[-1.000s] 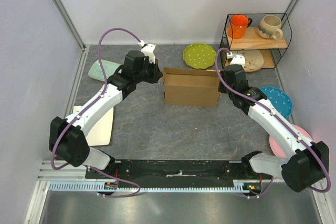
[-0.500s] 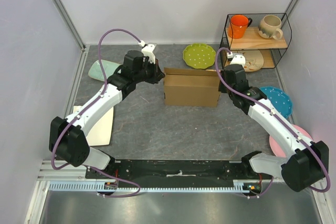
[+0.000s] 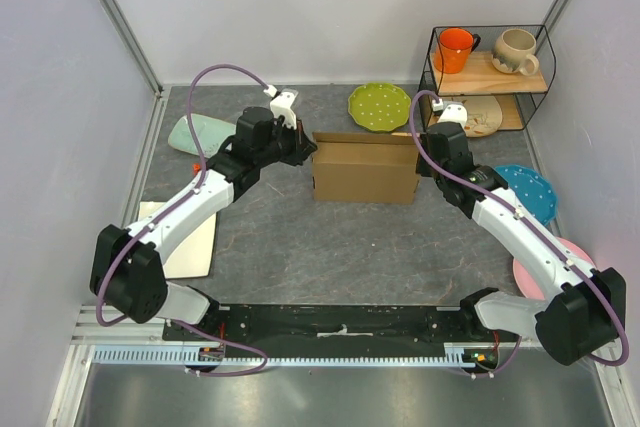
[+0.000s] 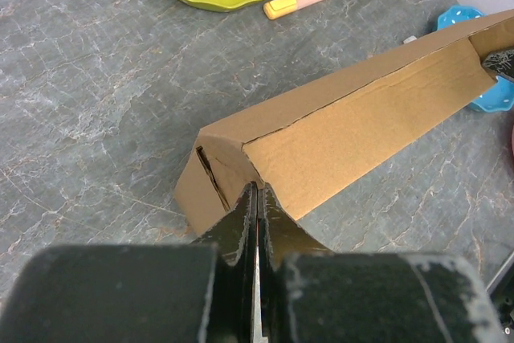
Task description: Fold the paper box
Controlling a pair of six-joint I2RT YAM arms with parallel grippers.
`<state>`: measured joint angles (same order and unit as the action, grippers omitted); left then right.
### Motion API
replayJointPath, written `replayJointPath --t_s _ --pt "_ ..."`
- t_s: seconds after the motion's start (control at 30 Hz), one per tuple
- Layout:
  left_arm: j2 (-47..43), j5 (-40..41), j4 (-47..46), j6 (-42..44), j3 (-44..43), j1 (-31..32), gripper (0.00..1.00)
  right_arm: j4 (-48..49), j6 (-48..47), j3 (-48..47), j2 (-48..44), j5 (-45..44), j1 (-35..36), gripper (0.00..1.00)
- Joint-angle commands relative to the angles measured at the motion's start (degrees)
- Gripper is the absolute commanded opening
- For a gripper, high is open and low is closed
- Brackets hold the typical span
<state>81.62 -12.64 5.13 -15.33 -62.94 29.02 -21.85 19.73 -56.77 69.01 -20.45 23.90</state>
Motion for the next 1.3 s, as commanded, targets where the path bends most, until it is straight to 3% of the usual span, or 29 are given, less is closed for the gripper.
replayJointPath --t_s 0.0,0.37,0.77,0.97,1.27 --pt "-0.41 2.88 3.31 2.06 4.49 0.6 0.02 -5.84 0.4 2.19 1.39 1.64 0.18 0.0" --pt "-4.11 10.97 5.51 6.63 2.92 0.52 0.02 -6.02 0.49 2.46 0.42 1.55 0.09 0.0" --pt "-2.7 8.25 4.37 5.75 5.8 0.52 0.02 -6.02 0.31 3.25 0.07 1.55 0.18 0.0" --pt "-5.95 1.23 -1.78 1.71 8.27 0.87 0.02 -5.84 0.49 3.51 -0.11 1.72 0.18 0.0" --pt "-4.55 1.75 -2.75 1.45 10.2 2.8 0.02 -5.66 0.75 3.86 -0.11 2.34 0.27 0.0"
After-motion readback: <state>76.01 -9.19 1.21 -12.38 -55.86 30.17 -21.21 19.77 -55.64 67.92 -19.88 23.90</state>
